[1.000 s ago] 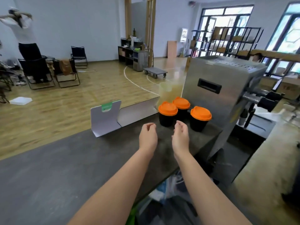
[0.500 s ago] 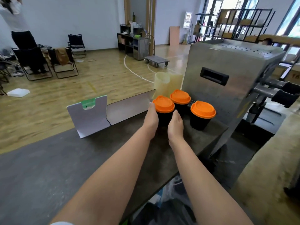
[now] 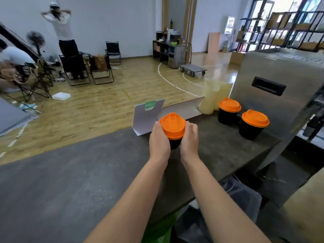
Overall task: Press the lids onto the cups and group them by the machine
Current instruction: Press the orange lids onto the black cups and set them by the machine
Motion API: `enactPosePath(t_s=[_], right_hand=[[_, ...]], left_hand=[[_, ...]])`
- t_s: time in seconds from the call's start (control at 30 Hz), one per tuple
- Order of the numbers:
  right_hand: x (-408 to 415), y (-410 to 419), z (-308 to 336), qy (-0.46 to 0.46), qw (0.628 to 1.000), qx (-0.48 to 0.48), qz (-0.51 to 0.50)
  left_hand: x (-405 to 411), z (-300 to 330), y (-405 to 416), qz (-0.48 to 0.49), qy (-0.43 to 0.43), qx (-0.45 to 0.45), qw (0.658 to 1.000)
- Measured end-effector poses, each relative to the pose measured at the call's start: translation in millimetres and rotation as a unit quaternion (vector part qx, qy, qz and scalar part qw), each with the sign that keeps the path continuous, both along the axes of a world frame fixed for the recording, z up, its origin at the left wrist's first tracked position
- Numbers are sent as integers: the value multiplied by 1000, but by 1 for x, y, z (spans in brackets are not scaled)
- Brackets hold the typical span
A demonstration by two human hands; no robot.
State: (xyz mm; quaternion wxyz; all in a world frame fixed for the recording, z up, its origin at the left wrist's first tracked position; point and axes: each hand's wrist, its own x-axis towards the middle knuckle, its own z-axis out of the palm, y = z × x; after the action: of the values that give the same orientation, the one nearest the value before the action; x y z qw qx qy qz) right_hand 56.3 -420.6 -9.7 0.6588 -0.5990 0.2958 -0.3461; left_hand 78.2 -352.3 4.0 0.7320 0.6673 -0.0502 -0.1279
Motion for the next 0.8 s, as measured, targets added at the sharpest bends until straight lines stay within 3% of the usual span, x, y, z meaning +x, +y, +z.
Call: enactPosePath(t_s=[0.2, 0.4, 0.67, 0.8], right_hand=[[25, 149, -6, -30, 985, 9, 169], [35, 258, -17, -26, 964, 5, 264], [41, 291, -34, -42, 960, -24, 277], [41, 284, -37, -89, 949, -44, 298]], left_hand=[[7, -1, 153, 140, 3, -24, 990], [14, -5, 265, 210, 12, -35, 977], [19, -30, 301, 238, 6, -59, 969], [16, -39, 301, 237, -45, -66, 968]])
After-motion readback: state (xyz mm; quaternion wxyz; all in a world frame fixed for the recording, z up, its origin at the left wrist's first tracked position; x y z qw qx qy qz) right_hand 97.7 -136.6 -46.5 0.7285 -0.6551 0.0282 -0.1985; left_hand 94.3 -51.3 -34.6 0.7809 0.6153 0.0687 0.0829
